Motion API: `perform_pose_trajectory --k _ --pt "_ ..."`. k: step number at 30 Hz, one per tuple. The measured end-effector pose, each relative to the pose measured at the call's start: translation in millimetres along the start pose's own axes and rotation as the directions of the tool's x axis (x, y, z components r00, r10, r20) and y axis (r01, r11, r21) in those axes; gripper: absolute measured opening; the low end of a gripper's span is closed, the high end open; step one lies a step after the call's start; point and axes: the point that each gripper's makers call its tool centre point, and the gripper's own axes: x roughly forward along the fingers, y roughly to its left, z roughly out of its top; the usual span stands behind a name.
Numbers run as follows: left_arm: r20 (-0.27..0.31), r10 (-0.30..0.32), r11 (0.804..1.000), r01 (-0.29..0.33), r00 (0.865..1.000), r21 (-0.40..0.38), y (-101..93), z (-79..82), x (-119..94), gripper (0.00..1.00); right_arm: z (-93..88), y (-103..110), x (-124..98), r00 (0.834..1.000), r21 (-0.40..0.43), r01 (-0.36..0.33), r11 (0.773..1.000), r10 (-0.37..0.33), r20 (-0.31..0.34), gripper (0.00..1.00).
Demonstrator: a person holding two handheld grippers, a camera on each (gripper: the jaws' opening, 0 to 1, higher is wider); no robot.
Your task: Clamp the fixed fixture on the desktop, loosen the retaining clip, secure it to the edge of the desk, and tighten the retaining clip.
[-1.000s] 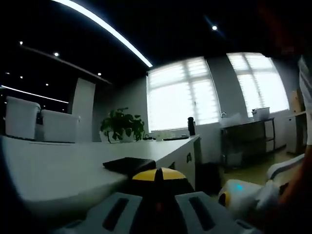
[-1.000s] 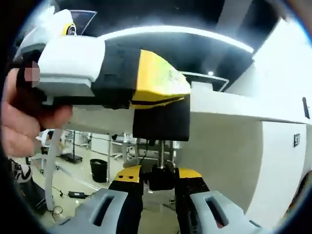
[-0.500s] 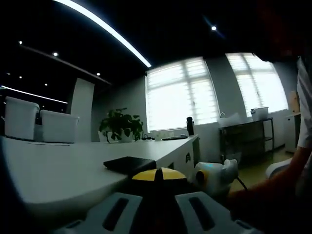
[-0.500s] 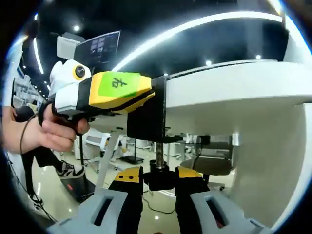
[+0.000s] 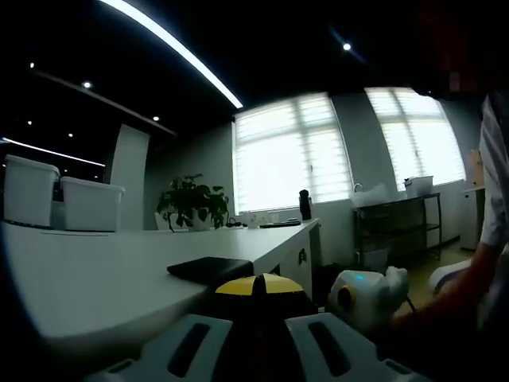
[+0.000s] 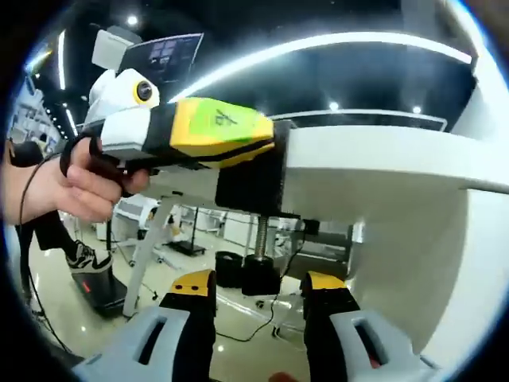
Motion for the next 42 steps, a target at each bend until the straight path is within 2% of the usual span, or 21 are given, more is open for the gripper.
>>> perform_pose_trajectory --k 1,3,4,5,6,7,8,9,10,13,16,20,24,26,29,33,35,40,42 --pt "0.000 0.003 1.000 -0.003 1.000 0.003 0.1 -0.1 0.0 0.02 0.7 4.5 -1.5 0.999 -0.021 0.035 0.999 -0.035 -0.011 0.42" --pt "-0.003 0.005 1.000 -0.005 1.000 0.008 0.1 -0.5 0.0 0.02 7.7 6.1 -2.7 0.988 -0.131 0.153 0.980 -0.155 -0.005 0.43" --pt "-0.004 0.006 1.000 -0.006 1.000 0.011 0.3 -0.6 0.0 0.02 11.5 0.1 -4.5 0.971 -0.189 0.236 0.953 -0.240 0.004 0.43" --pt "-0.006 0.007 1.000 -0.007 1.000 0.012 0.4 -0.6 -0.1 0.02 14.4 -9.0 -8.5 0.945 -0.257 0.316 0.913 -0.328 -0.001 0.43" --pt "-0.008 0.008 1.000 -0.008 1.000 0.013 0.5 -0.7 -0.2 0.02 16.7 -10.7 -10.2 0.932 -0.264 0.352 0.898 -0.363 0.005 0.41" --pt "-0.012 0.010 1.000 -0.009 1.000 0.013 0.5 -0.7 -0.1 0.02 17.9 -7.9 -9.7 0.925 -0.229 0.370 0.900 -0.380 0.004 0.40" --pt "-0.018 0.013 1.000 -0.012 1.000 0.016 0.4 -0.7 0.2 0.02 17.9 -1.9 -6.4 0.928 -0.189 0.365 0.912 -0.372 -0.001 0.40" --pt "-0.026 0.017 0.999 -0.016 1.000 0.029 -0.1 -1.1 0.5 0.02 16.6 -4.4 -3.1 0.924 -0.164 0.376 0.912 -0.383 -0.013 0.42" --pt "-0.029 0.020 0.999 -0.019 0.999 0.036 -0.2 -1.3 0.8 0.02 16.8 -8.0 -2.4 0.913 -0.176 0.400 0.900 -0.409 -0.015 0.42" --pt "-0.030 0.021 0.999 -0.020 0.999 0.037 0.7 -1.5 0.5 0.02 14.7 -19.1 1.6 0.881 -0.124 0.466 0.876 -0.473 -0.030 0.40" --pt "-0.014 0.020 1.000 -0.020 1.000 -0.003 2.3 -0.3 0.1 0.02 13.6 -23.2 6.1 0.872 -0.144 0.478 0.866 -0.488 -0.034 0.37" --pt "-0.006 0.018 1.000 -0.018 1.000 -0.021 2.5 0.4 0.1 0.02 9.3 -25.0 3.4 0.865 -0.102 0.492 0.865 -0.498 -0.052 0.35" --pt "-0.007 0.019 1.000 -0.019 1.000 -0.017 2.3 0.3 0.5 0.02 -4.6 -23.2 10.6 0.874 -0.082 0.470 0.879 -0.476 -0.097 0.26" --pt "-0.007 0.019 1.000 -0.019 1.000 -0.015 2.1 0.3 0.6 0.02 -5.0 -24.6 12.3 0.878 -0.072 0.465 0.883 -0.470 -0.091 0.25" --pt "-0.009 0.021 1.000 -0.021 1.000 -0.011 2.0 0.2 0.7 0.02 -6.4 -25.1 14.7 0.895 -0.038 0.435 0.900 -0.437 -0.087 0.25" --pt "-0.008 0.021 1.000 -0.021 1.000 -0.010 2.0 0.2 0.6 0.02 -5.4 -22.5 17.5 0.941 -0.021 0.335 0.942 -0.336 -0.045 0.25" --pt "-0.007 0.021 1.000 -0.021 1.000 -0.011 2.0 0.1 0.5 0.02 -5.5 -20.1 17.9 0.963 0.015 0.269 0.963 -0.268 -0.023 0.25" --pt "-0.006 0.029 0.999 -0.029 1.000 -0.019 2.4 -1.6 0.8 0.02 -3.7 -16.7 18.0 0.993 0.013 0.115 0.993 -0.115 0.005 0.25" --pt "-0.012 0.028 0.999 -0.029 1.000 -0.022 2.4 -4.6 1.1 0.02 -2.9 -16.2 17.9 0.999 -0.038 0.033 0.999 -0.033 0.000 0.25"
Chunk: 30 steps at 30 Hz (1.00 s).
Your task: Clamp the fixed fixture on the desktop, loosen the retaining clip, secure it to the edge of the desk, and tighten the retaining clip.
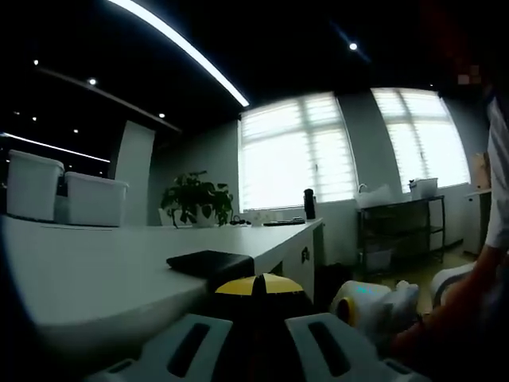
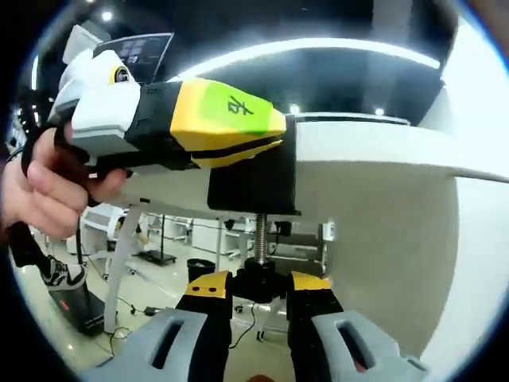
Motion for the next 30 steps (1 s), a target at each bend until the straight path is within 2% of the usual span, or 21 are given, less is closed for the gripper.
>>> perform_pose_trajectory --k 2,4,6,8,11,12,17,21,24,25,27,28,29,30 --pt "-0.006 -0.002 1.000 0.002 1.000 0.001 -0.1 -1.9 -0.2 0.02 2.6 4.2 -1.5 0.997 0.001 -0.083 0.997 0.083 -0.001 0.25" --pt "-0.005 -0.004 1.000 0.004 1.000 -0.005 0.1 -1.5 -0.1 0.02 1.7 9.7 -0.4 0.985 0.029 -0.174 0.984 0.174 0.000 0.25" --pt "-0.003 -0.006 1.000 0.006 1.000 -0.003 -0.3 -1.1 0.2 0.02 2.6 5.8 -3.7 0.974 0.043 -0.224 0.974 0.225 -0.003 0.25" --pt "-0.001 -0.006 1.000 0.006 1.000 -0.003 -0.4 -0.5 0.3 0.02 0.8 6.6 3.7 0.962 0.069 -0.274 0.959 0.274 0.001 0.25" --pt "0.001 -0.005 1.000 0.005 1.000 -0.008 0.0 -0.1 -0.1 0.02 1.0 9.5 7.0 0.935 0.054 -0.355 0.933 0.355 0.016 0.25" --pt "0.001 -0.003 1.000 0.003 1.000 -0.013 0.1 0.0 -0.1 0.02 1.2 11.7 6.9 0.920 0.054 -0.393 0.918 0.393 0.007 0.25" --pt "-0.008 0.001 1.000 -0.001 1.000 0.007 -0.1 -0.9 -0.1 0.02 -1.9 10.6 11.0 0.890 0.040 -0.455 0.890 0.456 -0.016 0.25" --pt "0.006 -0.012 1.000 0.012 1.000 -0.001 -0.3 0.1 -0.7 0.02 -1.6 13.3 9.7 0.881 0.053 -0.472 0.880 0.473 -0.013 0.25" --pt "0.021 -0.014 1.000 0.014 1.000 -0.014 0.1 2.2 -1.4 0.02 -1.1 16.1 8.6 0.889 0.089 -0.456 0.885 0.458 0.000 0.25" --pt "0.027 -0.013 1.000 0.013 1.000 -0.024 0.7 3.6 -1.9 0.02 -1.3 15.1 8.2 0.897 0.092 -0.441 0.893 0.442 0.002 0.26" --pt "0.033 -0.012 1.000 0.013 0.999 -0.027 0.8 5.7 -2.8 0.02 -3.2 10.8 6.4 0.923 0.112 -0.382 0.917 0.384 0.003 0.27" --pt "0.036 -0.014 1.000 0.015 0.999 -0.022 0.7 6.9 -3.1 0.02 -4.0 7.4 5.6 0.942 0.110 -0.335 0.936 0.336 0.007 0.32" --pt "0.034 -0.012 1.000 0.012 0.999 -0.020 1.1 7.3 -3.5 0.02 -3.6 6.7 2.9 0.956 0.120 -0.293 0.949 0.293 0.017 0.42" --pt "0.034 -0.012 1.000 0.012 0.999 -0.016 1.2 8.2 -3.8 0.02 -1.4 9.2 -1.1 0.964 0.142 -0.265 0.954 0.263 0.035 0.50"
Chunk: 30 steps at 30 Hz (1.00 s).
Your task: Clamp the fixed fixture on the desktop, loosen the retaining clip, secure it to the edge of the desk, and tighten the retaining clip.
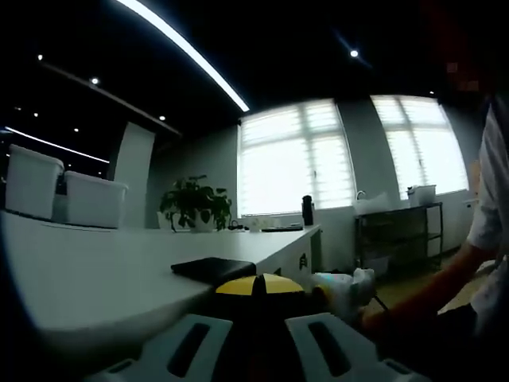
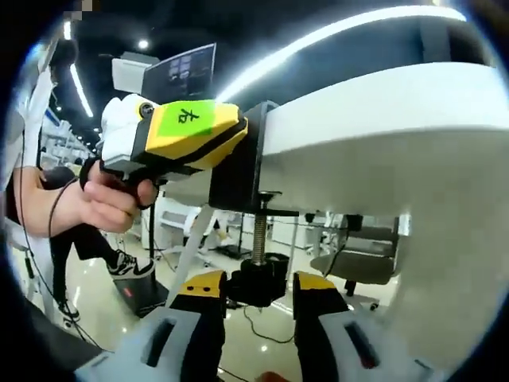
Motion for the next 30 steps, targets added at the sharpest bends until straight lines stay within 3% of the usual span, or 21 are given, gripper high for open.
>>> perform_pose_trajectory --k 2,3,4,6,7,9,10,11,13,14,16,20,22,24,30 --pt "0.000 0.001 1.000 -0.001 1.000 0.005 0.0 0.7 -0.4 0.02 1.4 6.2 -8.9 0.994 0.000 0.106 0.994 -0.106 0.018 0.60" --pt "-0.001 0.001 1.000 -0.001 1.000 0.006 0.0 0.6 -0.5 0.02 4.2 11.8 -13.7 0.988 -0.009 0.153 0.988 -0.153 0.036 0.59" --pt "0.000 0.001 1.000 -0.001 1.000 0.009 -0.1 0.5 -0.6 0.02 3.2 7.8 -20.1 0.968 -0.047 0.251 0.967 -0.250 0.026 0.57" --pt "0.000 0.004 1.000 -0.004 1.000 0.010 -0.1 0.5 -0.7 0.02 5.6 6.2 -29.9 0.929 -0.093 0.369 0.925 -0.369 0.021 0.49" --pt "-0.002 0.006 1.000 -0.006 1.000 0.013 -0.3 0.5 -0.7 0.02 11.5 3.1 -39.8 0.884 -0.084 0.467 0.880 -0.465 0.039 0.47" --pt "-0.007 0.010 1.000 -0.009 1.000 0.025 -0.7 0.2 -0.8 0.02 23.9 5.9 -46.2 0.849 0.036 0.521 0.853 -0.522 0.078 0.42" --pt "-0.010 0.011 1.000 -0.011 1.000 0.029 -0.8 0.1 -0.8 0.02 25.3 7.2 -47.0 0.838 0.049 0.540 0.840 -0.542 0.068 0.41" --pt "-0.012 0.012 0.999 -0.012 1.000 0.031 -0.8 0.0 -0.8 0.02 24.8 12.0 -42.2 0.845 0.040 0.529 0.847 -0.531 0.060 0.41" --pt "-0.013 0.014 0.999 -0.013 1.000 0.032 -0.6 -0.1 -0.8 0.02 25.4 14.7 -36.0 0.844 -0.050 0.536 0.842 -0.534 0.057 0.41" --pt "-0.014 0.015 0.999 -0.015 1.000 0.033 -0.6 -0.1 -0.8 0.02 24.8 13.7 -34.0 0.839 -0.049 0.543 0.838 -0.541 0.059 0.41" --pt "-0.015 0.016 0.999 -0.016 1.000 0.035 -0.5 -0.1 -0.9 0.02 22.7 11.2 -29.4 0.837 0.085 0.538 0.839 -0.544 0.062 0.40" --pt "-0.007 0.028 0.999 -0.028 1.000 0.029 0.0 0.1 -0.9 0.02 11.8 1.5 -16.0 0.825 0.049 0.564 0.825 -0.565 0.023 0.38" --pt "-0.005 0.027 0.999 -0.027 1.000 0.031 -0.1 0.2 -0.9 0.02 12.8 -3.6 -15.2 0.813 0.031 0.581 0.813 -0.582 0.024 0.34" --pt "-0.007 0.023 0.999 -0.022 1.000 0.031 0.0 0.4 -0.9 0.02 19.4 -9.2 -15.2 0.801 0.022 0.595 0.803 -0.595 0.064 0.22" --pt "0.004 0.017 1.000 -0.017 1.000 0.018 -0.2 2.4 -0.7 0.02 20.1 -14.0 -10.4 0.812 -0.032 0.583 0.812 -0.580 0.062 0.25"
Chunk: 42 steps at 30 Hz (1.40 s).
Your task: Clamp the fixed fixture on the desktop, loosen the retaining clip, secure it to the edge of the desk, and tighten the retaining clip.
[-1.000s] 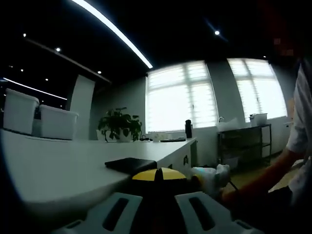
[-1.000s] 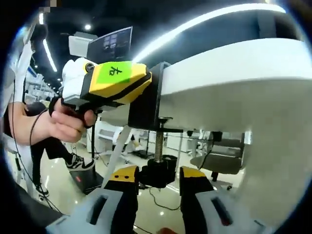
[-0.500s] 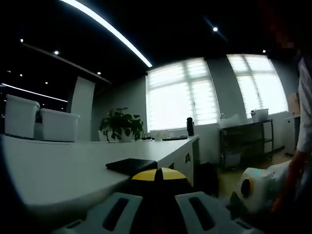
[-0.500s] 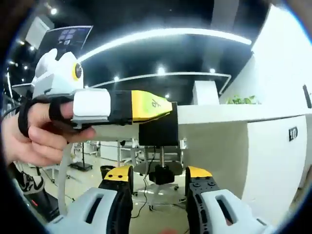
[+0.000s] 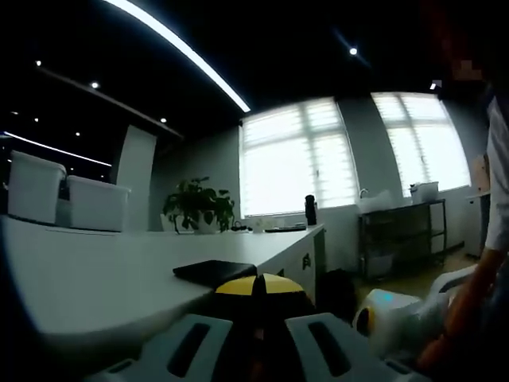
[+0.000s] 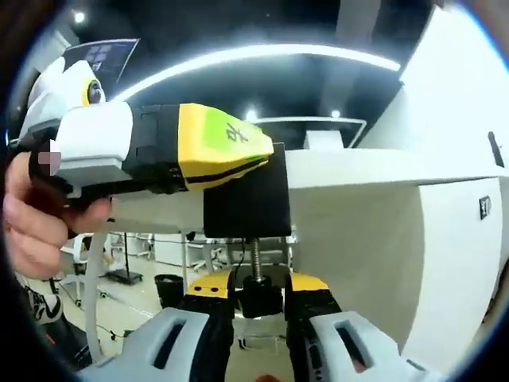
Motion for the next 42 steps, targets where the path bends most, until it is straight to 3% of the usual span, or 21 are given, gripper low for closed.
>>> perform_pose_trajectory --k 4,6,9,13,15,19,22,25,26,27,28,29,33,35,39,41,42 --pt "-0.003 0.003 1.000 -0.003 1.000 0.010 -0.2 0.6 0.0 0.02 -0.3 1.8 -1.9 1.000 -0.025 0.002 1.000 -0.002 -0.002 0.28" --pt "-0.002 0.003 1.000 -0.003 1.000 0.008 0.1 0.8 -0.2 0.02 -10.1 7.2 -0.4 0.999 -0.050 -0.006 0.999 0.004 -0.037 0.28" --pt "-0.001 0.003 1.000 -0.003 1.000 0.005 0.2 1.1 -0.5 0.02 -19.6 8.3 -4.9 0.998 -0.035 -0.014 0.999 0.012 -0.061 0.27" --pt "0.001 0.002 1.000 -0.002 1.000 0.002 0.5 1.5 -0.8 0.02 -17.5 7.0 -6.9 0.999 -0.003 -0.024 1.000 0.024 -0.045 0.25" --pt "0.002 0.001 1.000 -0.001 1.000 0.000 0.8 1.5 -0.6 0.02 -16.9 7.6 -7.0 0.998 0.006 -0.048 0.999 0.048 -0.042 0.25" --pt "0.004 0.000 1.000 0.000 1.000 -0.007 1.2 1.9 -0.5 0.02 -16.8 10.0 -4.2 0.986 0.029 -0.159 0.987 0.160 -0.035 0.24" --pt "0.005 -0.002 1.000 0.002 1.000 -0.009 1.0 1.9 -0.8 0.02 -16.2 12.0 -4.2 0.960 0.028 -0.277 0.960 0.278 -0.020 0.24" --pt "0.000 -0.003 1.000 0.003 1.000 -0.005 0.8 1.8 -0.8 0.02 -16.7 13.9 -4.7 0.917 0.035 -0.398 0.917 0.399 -0.021 0.24" --pt "-0.009 -0.001 1.000 0.001 1.000 0.006 0.5 1.4 -0.8 0.02 -17.8 14.1 -3.7 0.888 0.077 -0.456 0.887 0.459 -0.023 0.24" --pt "-0.017 -0.001 1.000 0.002 1.000 0.022 -0.1 1.0 -0.6 0.02 -19.7 11.1 -0.3 0.875 0.090 -0.480 0.873 0.484 -0.024 0.24" --pt "-0.021 -0.002 0.999 0.002 1.000 0.032 -0.6 0.8 -0.6 0.02 -20.2 10.8 2.3 0.853 0.067 -0.519 0.852 0.522 -0.030 0.24" --pt "-0.021 -0.001 0.999 0.002 1.000 0.035 -0.3 0.7 -0.9 0.02 -20.4 16.8 5.1 0.818 0.044 -0.572 0.819 0.574 -0.047 0.24" --pt "-0.021 -0.005 0.999 0.006 1.000 0.033 -0.2 0.7 -1.3 0.02 -21.1 24.0 4.7 0.725 0.053 -0.682 0.730 0.683 -0.085 0.24" --pt "-0.022 -0.005 0.999 0.006 1.000 0.035 -0.2 0.5 -1.5 0.02 -20.9 26.6 2.4 0.688 0.061 -0.718 0.693 0.720 -0.093 0.24" --pt "-0.018 -0.009 0.999 0.009 1.000 0.034 -0.2 0.5 -1.9 0.02 -21.4 27.7 -0.7 0.681 0.091 -0.720 0.688 0.726 -0.100 0.25" --pt "-0.016 -0.009 1.000 0.010 1.000 0.028 0.0 0.7 -2.0 0.02 -32.9 26.2 -3.7 0.707 0.088 -0.688 0.721 0.692 -0.147 0.28" --pt "-0.014 -0.009 1.000 0.009 1.000 0.026 0.1 0.8 -2.0 0.02 -38.6 27.1 -5.9 0.715 0.076 -0.678 0.731 0.680 -0.159 0.35"
